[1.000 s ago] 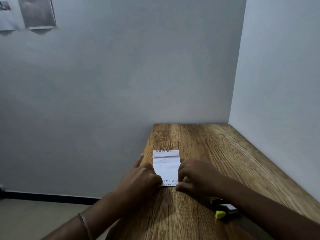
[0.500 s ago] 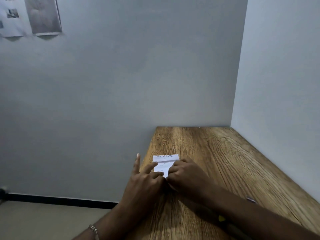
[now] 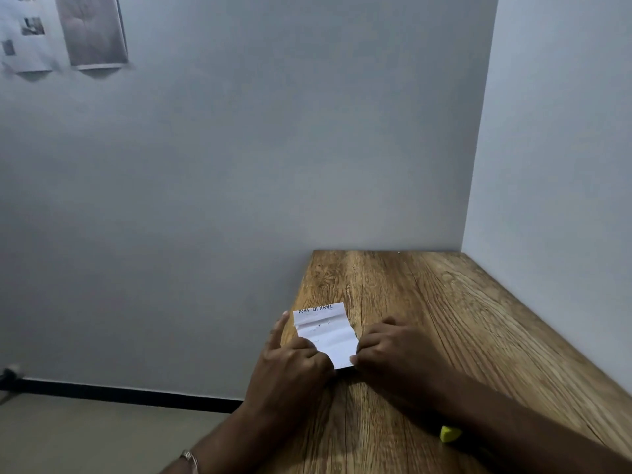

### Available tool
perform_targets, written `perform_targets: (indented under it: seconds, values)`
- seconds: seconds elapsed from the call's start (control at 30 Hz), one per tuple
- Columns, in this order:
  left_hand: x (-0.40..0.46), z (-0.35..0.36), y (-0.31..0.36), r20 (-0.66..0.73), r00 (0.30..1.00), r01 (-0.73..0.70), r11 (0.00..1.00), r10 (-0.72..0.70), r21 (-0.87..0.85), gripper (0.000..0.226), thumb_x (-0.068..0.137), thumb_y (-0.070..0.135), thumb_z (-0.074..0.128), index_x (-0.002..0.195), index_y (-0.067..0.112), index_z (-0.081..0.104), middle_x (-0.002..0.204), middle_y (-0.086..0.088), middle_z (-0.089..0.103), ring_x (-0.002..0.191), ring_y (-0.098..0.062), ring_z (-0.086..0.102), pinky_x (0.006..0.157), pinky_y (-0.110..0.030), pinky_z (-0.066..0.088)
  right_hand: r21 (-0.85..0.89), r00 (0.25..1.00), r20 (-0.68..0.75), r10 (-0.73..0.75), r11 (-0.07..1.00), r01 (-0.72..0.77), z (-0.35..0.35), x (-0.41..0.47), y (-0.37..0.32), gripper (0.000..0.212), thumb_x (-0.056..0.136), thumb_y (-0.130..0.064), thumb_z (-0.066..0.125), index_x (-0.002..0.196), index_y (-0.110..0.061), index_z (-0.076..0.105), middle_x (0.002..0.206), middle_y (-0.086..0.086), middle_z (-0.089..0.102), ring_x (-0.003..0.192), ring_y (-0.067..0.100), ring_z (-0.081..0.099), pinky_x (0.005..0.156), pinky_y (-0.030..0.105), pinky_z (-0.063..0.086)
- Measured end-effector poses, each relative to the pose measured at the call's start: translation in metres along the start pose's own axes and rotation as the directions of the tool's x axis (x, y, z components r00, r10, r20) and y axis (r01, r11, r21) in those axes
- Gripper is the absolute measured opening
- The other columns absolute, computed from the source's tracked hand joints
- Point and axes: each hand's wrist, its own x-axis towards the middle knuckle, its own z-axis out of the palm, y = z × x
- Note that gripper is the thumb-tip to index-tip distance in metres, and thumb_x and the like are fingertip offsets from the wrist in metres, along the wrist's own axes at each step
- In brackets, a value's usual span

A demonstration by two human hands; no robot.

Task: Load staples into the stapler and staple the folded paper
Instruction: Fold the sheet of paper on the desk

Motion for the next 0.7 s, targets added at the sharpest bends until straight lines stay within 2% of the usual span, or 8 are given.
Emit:
perform_targets:
  seconds: [0.1,0.23,0.4,0.5,0.57,0.6,0.63,0.7]
  values:
    - [-0.002,0.005,-0.001,0.007,1.0,0.015,0.999,-0.014,-0.03,0.024,0.084,0.04,0.06,0.066,0.028,0.07,0.063,0.013,0.072,0.073,-0.004,0.071,0.113,-0.05,0.033,0.019,0.999,-0.008,0.04,0.999,-0.04,0.001,-0.004,0.006,0.018,0.084,-0.035,0.063,0.069,-0.029,0.072,0.074,-0.015,0.074,0.072,0.007,0.068,0.072,0.031,0.05]
    - [0.0,0.003,-0.002,0.033,0.996,0.081,0.993,-0.079,-0.084,0.024,0.08,0.045,0.068,0.064,0.027,0.07,0.065,0.013,0.072,0.075,-0.004,0.071,0.104,-0.05,0.045,0.018,0.997,0.013,0.081,0.997,-0.081,0.004,-0.004,0.006,0.019,0.083,-0.035,0.062,0.07,-0.029,0.074,0.074,-0.015,0.074,0.073,0.006,0.067,0.071,0.032,0.051]
    - [-0.01,-0.002,-0.008,0.128,0.962,0.253,0.963,-0.24,-0.097,0.017,0.07,0.04,0.081,0.063,0.027,0.072,0.068,0.015,0.072,0.074,-0.006,0.067,0.082,-0.033,0.054,-0.001,0.991,0.027,0.129,0.992,-0.129,0.004,-0.009,0.007,0.027,0.087,-0.035,0.054,0.069,-0.026,0.072,0.073,-0.014,0.071,0.073,0.006,0.064,0.073,0.032,0.05]
    - [-0.016,-0.004,-0.008,0.236,0.873,0.475,0.853,-0.426,-0.218,0.02,0.082,0.05,0.066,0.084,0.031,0.072,0.083,0.017,0.071,0.081,-0.003,0.062,0.071,-0.022,0.046,-0.021,0.986,0.004,0.168,0.986,-0.168,0.002,-0.013,0.01,0.029,0.087,-0.038,0.054,0.069,-0.025,0.073,0.074,-0.014,0.072,0.072,0.008,0.064,0.073,0.033,0.049]
    - [-0.015,-0.009,-0.003,0.323,0.789,0.615,0.669,-0.523,-0.417,0.028,0.084,0.056,0.061,0.088,0.03,0.07,0.08,0.015,0.072,0.072,-0.002,0.064,0.063,-0.018,0.047,-0.025,0.985,-0.009,0.172,0.985,-0.172,0.002,-0.012,0.008,0.031,0.087,-0.038,0.052,0.069,-0.025,0.073,0.075,-0.013,0.072,0.071,0.009,0.064,0.073,0.034,0.05]
    - [-0.011,-0.012,-0.001,0.416,0.717,0.687,0.469,-0.559,-0.555,0.033,0.083,0.057,0.061,0.089,0.026,0.069,0.077,0.01,0.074,0.065,-0.004,0.067,0.058,-0.02,0.051,-0.026,0.986,-0.013,0.169,0.985,-0.169,0.002,-0.012,0.006,0.031,0.088,-0.038,0.051,0.07,-0.025,0.073,0.075,-0.013,0.072,0.071,0.009,0.064,0.072,0.035,0.051]
    - [-0.006,-0.015,0.0,0.554,0.627,0.735,0.18,-0.548,-0.653,0.04,0.082,0.057,0.06,0.093,0.019,0.068,0.075,0.003,0.076,0.06,-0.009,0.069,0.052,-0.025,0.053,-0.029,0.987,-0.012,0.163,0.986,-0.163,0.003,-0.011,0.004,0.031,0.088,-0.037,0.051,0.07,-0.024,0.073,0.075,-0.012,0.072,0.07,0.009,0.064,0.071,0.035,0.051]
    - [0.003,-0.019,0.001,0.788,0.487,0.733,-0.313,-0.378,-0.604,0.056,0.083,0.057,0.059,0.101,0.005,0.064,0.079,-0.009,0.077,0.06,-0.022,0.071,0.048,-0.028,0.053,-0.058,0.99,-0.019,0.137,0.989,-0.138,0.002,-0.01,0.0,0.028,0.087,-0.036,0.054,0.069,-0.024,0.073,0.074,-0.011,0.072,0.069,0.01,0.064,0.068,0.035,0.052]
